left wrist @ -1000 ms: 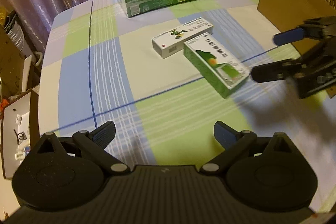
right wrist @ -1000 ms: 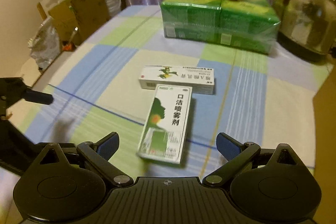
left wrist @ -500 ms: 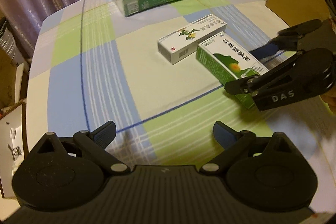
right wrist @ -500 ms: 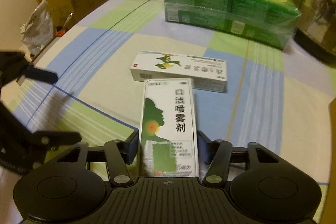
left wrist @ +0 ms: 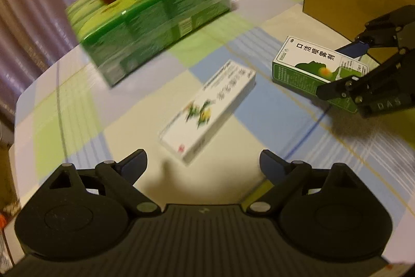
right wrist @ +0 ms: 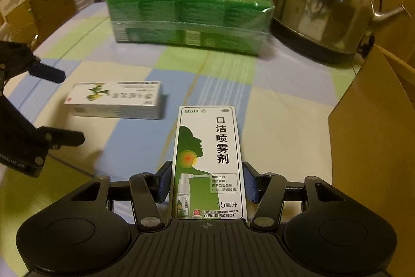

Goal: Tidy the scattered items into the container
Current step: 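Grasp the cream box with the left gripper while the right gripper grasps the spray box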

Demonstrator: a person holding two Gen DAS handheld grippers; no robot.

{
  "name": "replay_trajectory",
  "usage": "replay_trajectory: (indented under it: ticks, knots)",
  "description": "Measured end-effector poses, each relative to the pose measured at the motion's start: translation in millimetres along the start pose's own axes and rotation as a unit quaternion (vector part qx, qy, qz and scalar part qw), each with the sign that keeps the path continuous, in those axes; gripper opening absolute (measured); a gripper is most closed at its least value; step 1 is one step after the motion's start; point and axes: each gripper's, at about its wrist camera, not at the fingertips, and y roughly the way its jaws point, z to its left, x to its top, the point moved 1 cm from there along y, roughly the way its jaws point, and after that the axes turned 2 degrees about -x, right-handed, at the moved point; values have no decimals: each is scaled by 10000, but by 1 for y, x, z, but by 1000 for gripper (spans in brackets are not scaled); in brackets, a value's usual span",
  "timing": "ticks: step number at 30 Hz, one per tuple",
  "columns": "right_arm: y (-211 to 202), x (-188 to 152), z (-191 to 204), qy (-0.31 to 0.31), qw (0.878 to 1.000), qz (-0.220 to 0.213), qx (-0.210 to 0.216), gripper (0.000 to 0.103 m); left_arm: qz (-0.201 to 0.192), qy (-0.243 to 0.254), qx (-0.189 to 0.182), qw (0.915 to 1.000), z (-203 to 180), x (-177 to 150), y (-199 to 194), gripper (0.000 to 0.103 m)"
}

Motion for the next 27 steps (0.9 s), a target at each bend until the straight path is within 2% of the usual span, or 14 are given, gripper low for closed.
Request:
replay_trajectory:
  ticks: [2, 4, 7, 9, 11, 12, 16, 19, 24, 27]
  knots:
    - [3, 0, -2, 25, 10000, -2, 46, 52, -7, 104, -51, 9999, 0, 9, 9, 88]
    - [5, 0, -2, 26, 10000, -8, 73, 52, 45, 236, -112, 9996, 0, 16, 18, 76]
    - [8, 1, -4, 94, 9999, -25, 120, 52, 124, 432, -103, 9989, 0, 25, 31, 74]
    - [9, 1, -3, 108, 9998, -48, 149, 52, 154, 393, -167, 9990, 3, 30, 37, 73]
    - [10, 1, -3, 111, 9998, -59, 159, 52, 172, 259, -239, 9992, 8, 33, 42, 64]
    - [10, 0, -3, 108, 9998, -60, 163, 52, 181, 214, -255, 9993, 9, 35, 44, 55]
    - [7, -4, -4, 144, 9996, -54, 219, 52, 217, 158, -269, 9993, 6, 35, 42, 43]
    - [-1, -13, -2, 225, 9993, -22, 309, 52, 323, -12, -340, 9989, 2, 28, 33, 35]
    - [-26, -39, 10, 317, 9982, 23, 506, 52, 491, -388, -442, 9971, -22, -1, 6, 33]
    - [-49, -65, 19, 326, 9976, 50, 615, 52, 521, -548, -522, 9958, -54, -30, -11, 33]
